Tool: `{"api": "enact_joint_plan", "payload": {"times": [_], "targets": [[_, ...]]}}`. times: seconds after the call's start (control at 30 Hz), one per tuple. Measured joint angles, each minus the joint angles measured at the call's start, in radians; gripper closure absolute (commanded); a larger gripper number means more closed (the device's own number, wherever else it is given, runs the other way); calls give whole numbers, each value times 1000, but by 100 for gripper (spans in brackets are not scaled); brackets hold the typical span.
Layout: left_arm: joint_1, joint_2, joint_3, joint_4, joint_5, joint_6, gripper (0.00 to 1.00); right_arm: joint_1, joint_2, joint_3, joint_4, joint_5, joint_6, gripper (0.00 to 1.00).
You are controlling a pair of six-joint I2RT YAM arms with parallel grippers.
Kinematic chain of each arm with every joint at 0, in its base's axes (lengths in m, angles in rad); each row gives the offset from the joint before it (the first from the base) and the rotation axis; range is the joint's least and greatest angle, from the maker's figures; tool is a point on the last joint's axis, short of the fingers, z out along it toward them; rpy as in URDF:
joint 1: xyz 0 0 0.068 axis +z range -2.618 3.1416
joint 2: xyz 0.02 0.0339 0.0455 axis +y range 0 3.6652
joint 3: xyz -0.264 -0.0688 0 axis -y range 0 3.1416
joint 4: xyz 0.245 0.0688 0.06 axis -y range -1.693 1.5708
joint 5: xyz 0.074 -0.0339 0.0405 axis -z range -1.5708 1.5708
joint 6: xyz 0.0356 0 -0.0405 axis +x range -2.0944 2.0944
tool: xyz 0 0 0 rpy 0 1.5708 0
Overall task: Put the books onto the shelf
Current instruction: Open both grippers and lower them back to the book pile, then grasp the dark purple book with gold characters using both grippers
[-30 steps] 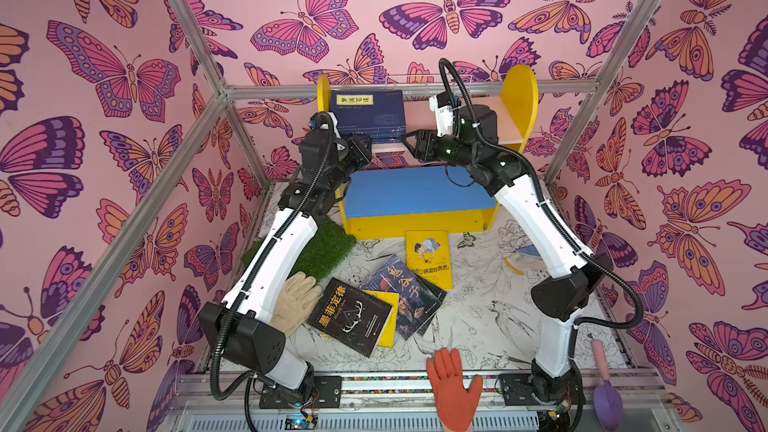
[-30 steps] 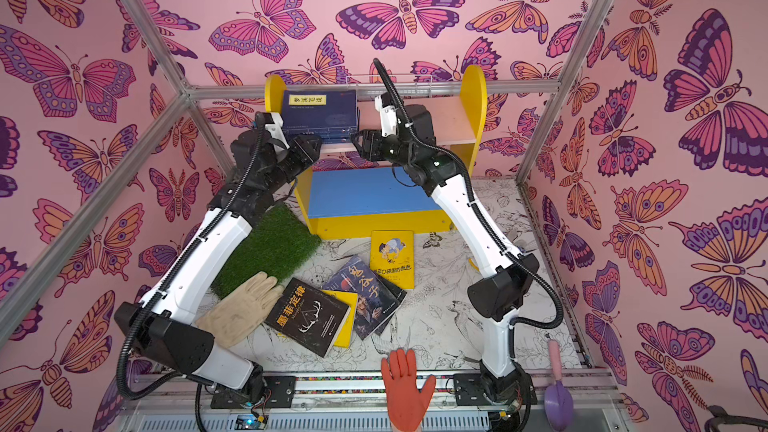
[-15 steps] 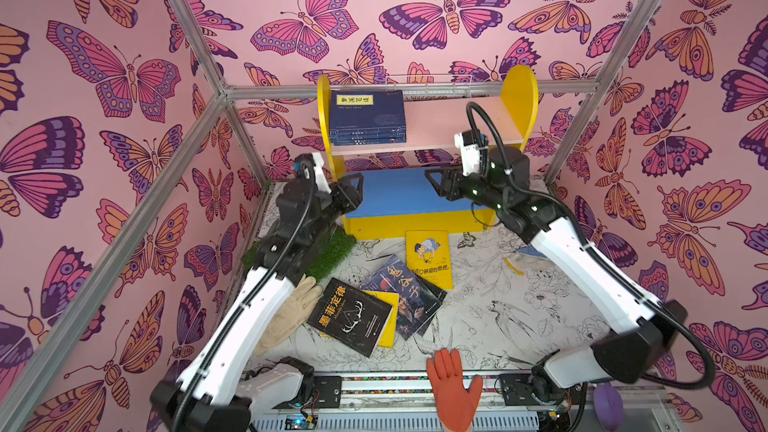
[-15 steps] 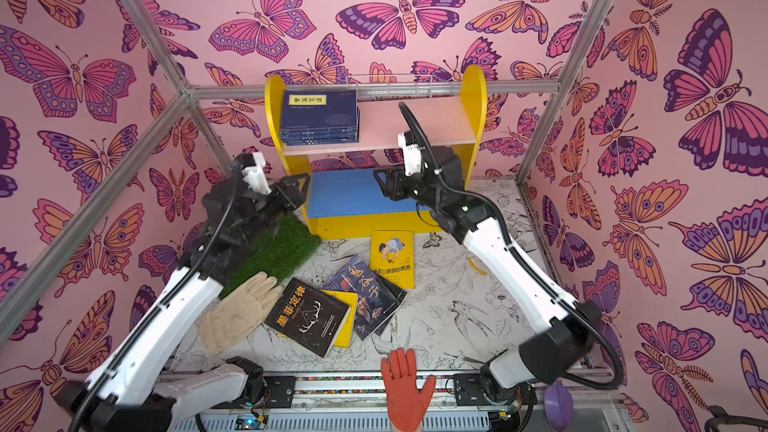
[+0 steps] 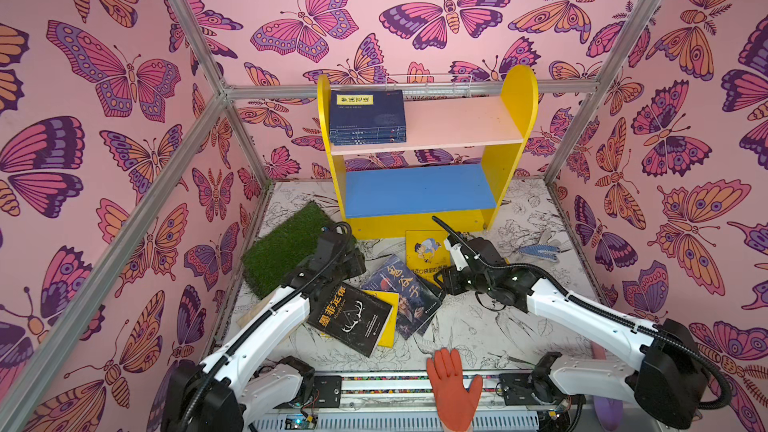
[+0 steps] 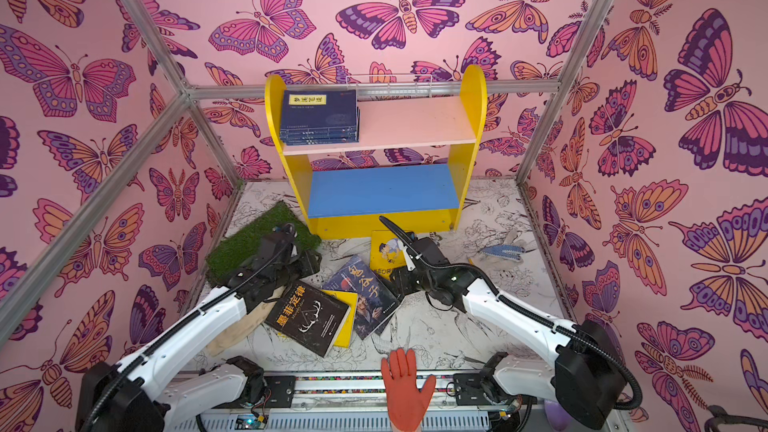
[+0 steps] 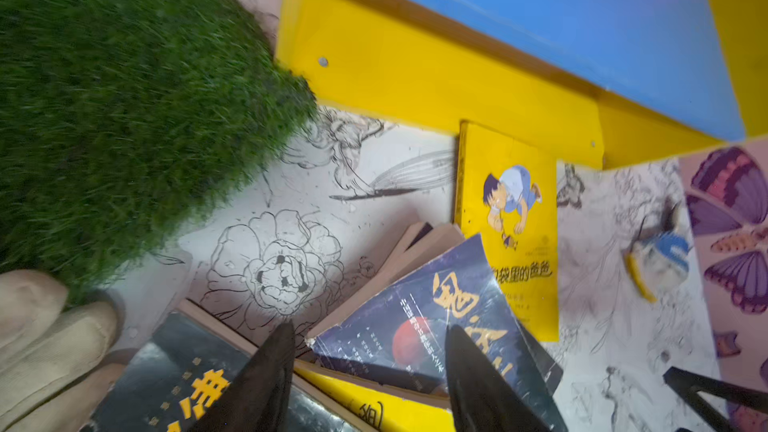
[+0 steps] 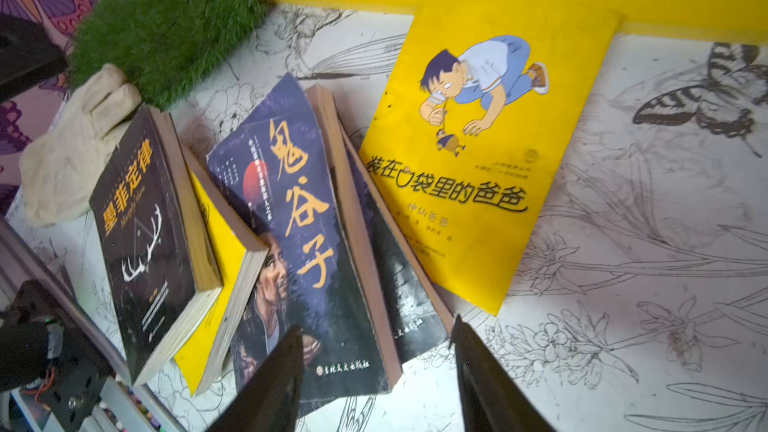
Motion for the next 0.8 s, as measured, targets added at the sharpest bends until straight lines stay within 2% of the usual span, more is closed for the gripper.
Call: {"api": "enact_joint_plan", "payload": {"times": [0.2,0.4,0.6,0.8], "targets": [[-63,137,6,26,80,90,29,17,56,-56,-60,-69,-24,39],[-80,205,-37,84,163,135,25,23,172,-148,-130,-159,-35,39],[-81,281,-67,137,230,167,23,26,254,-90,-78,-200,-50,38],[-79,327,-48,185,249,195,23,27,359,8,-84,-222,-107,38]]}}
